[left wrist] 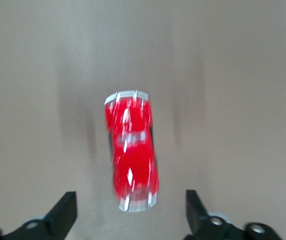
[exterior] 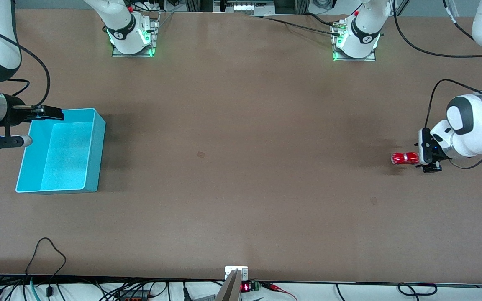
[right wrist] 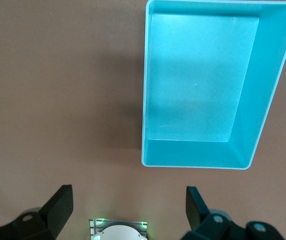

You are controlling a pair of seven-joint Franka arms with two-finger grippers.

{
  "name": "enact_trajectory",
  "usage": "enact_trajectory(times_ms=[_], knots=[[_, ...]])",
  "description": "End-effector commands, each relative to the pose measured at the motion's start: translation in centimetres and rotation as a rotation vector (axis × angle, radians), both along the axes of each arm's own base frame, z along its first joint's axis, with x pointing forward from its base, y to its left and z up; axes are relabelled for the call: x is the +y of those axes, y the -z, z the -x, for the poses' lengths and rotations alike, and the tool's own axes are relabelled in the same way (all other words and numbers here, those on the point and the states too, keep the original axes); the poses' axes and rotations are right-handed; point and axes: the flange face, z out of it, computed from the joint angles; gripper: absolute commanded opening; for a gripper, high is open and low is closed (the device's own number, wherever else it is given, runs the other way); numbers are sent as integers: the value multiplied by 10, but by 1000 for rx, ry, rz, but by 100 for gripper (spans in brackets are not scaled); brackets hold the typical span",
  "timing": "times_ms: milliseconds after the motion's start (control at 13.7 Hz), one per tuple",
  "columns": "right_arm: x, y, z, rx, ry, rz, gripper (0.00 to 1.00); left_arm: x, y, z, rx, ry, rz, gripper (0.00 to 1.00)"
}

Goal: Wind red beetle toy and store in blue box
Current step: 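Release the car to roll toward the blue box, lift the left gripper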

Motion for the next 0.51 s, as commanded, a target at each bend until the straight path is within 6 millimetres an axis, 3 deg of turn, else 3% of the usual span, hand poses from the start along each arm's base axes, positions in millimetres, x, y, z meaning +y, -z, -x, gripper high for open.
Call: enact_trajectory(times_ms=[0,291,437], knots=[[1,-2,2,18,14,-8,100,-25,-62,-3,15,57,-7,100],[1,-1,2,17,21,-27,100,-94,-108,-8,-11,157,-18,100],[-1,1,2,24,28,-35,100,-122,-117,-13,-25,88,-21,100]])
